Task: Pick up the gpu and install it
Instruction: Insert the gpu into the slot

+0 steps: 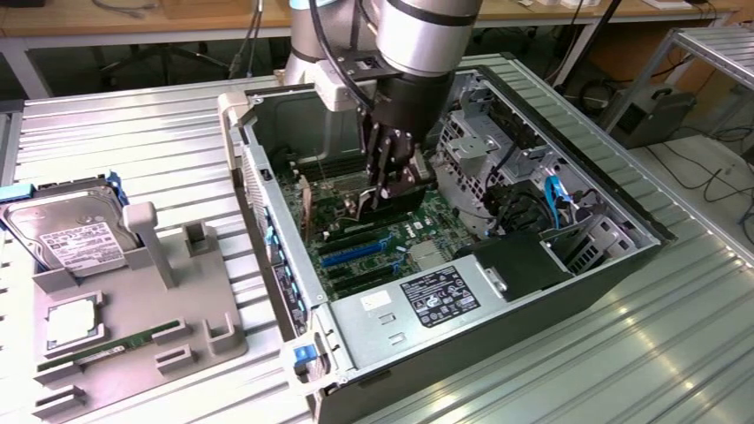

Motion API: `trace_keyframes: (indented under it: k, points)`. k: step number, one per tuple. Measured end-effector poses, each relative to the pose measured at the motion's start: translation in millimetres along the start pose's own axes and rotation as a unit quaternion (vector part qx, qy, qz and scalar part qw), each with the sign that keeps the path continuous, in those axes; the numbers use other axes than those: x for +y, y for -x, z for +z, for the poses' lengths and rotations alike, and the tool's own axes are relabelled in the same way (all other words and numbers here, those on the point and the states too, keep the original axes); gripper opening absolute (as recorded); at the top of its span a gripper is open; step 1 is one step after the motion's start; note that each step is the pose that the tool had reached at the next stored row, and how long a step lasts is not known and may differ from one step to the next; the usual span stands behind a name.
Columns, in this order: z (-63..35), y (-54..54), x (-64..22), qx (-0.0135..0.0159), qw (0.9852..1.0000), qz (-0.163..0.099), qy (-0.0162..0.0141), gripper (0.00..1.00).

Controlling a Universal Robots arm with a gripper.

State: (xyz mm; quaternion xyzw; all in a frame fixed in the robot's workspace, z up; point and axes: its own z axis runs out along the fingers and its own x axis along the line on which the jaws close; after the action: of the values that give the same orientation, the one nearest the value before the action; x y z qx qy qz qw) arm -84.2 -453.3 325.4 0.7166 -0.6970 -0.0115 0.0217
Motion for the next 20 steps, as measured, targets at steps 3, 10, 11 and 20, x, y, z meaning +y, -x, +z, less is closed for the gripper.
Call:
trace_keyframes:
  k: [3,10,11,20]
  points:
    - [6.9,-1.2,1.7,-0.0001,1.0000,0.003,0.0001,0.26]
    - [22.0,0.1,3.9,-0.0008,0.9998,0.018,0.0000,0.26]
    - [23.2,0.1,4.0,-0.0009,0.9998,0.018,-0.0001,0.26]
    - [35.7,0.1,5.8,-0.0007,0.9999,0.017,-0.0002,0.26]
